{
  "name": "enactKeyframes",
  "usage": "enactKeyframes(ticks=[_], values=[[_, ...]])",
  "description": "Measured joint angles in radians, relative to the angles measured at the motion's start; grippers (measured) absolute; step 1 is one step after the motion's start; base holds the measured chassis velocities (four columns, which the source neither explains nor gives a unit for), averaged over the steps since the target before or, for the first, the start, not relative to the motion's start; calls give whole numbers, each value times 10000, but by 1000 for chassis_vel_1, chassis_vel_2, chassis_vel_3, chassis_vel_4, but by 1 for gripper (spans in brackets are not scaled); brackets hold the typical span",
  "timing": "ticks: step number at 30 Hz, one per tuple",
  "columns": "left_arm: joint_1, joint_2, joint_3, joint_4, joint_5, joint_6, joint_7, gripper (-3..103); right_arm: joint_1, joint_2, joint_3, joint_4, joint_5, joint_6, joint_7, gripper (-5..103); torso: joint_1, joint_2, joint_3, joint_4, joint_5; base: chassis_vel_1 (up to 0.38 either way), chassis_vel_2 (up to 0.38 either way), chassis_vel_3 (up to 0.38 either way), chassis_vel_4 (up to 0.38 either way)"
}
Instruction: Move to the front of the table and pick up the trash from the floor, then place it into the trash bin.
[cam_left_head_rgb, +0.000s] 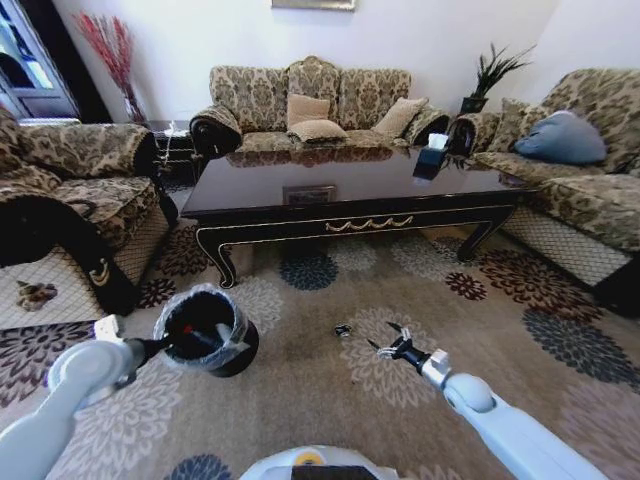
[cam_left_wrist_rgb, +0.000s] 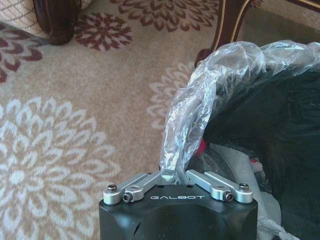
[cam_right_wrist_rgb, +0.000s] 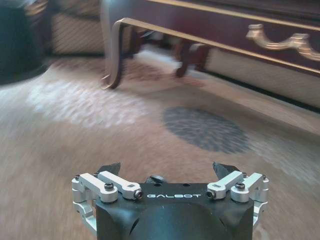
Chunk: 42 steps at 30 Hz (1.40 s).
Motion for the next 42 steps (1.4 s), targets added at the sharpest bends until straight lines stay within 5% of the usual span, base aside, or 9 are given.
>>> enactKeyframes(ticks=[4, 20, 24, 42], values=[[444, -241, -244, -509, 29, 0, -199, 0, 1442, 288, -945, -1494, -1861, 1056, -928, 100, 1, 0, 0, -5, 0, 0, 0, 0, 0], [1532, -637, -854, -1480, -10, -2, -497, 0, 5011, 2159, -2406, -6288, -4098, 3495, -2186, 100, 1, 0, 0, -1, -3, 0, 0, 0, 0], [1659, -645, -905, -1541, -19, -2, -509, 0, 5658, 3251, -2423, -8044, -5275, 4041, -2364, 100, 1, 0, 1, -5, -1, 0, 0, 0, 0], [990, -542, -590, -1129, -221, -3, -539, 0, 6527, 4467, -2231, -9030, -6915, 3477, -1642, 100, 1, 0, 0, -2, -1, 0, 0, 0, 0]])
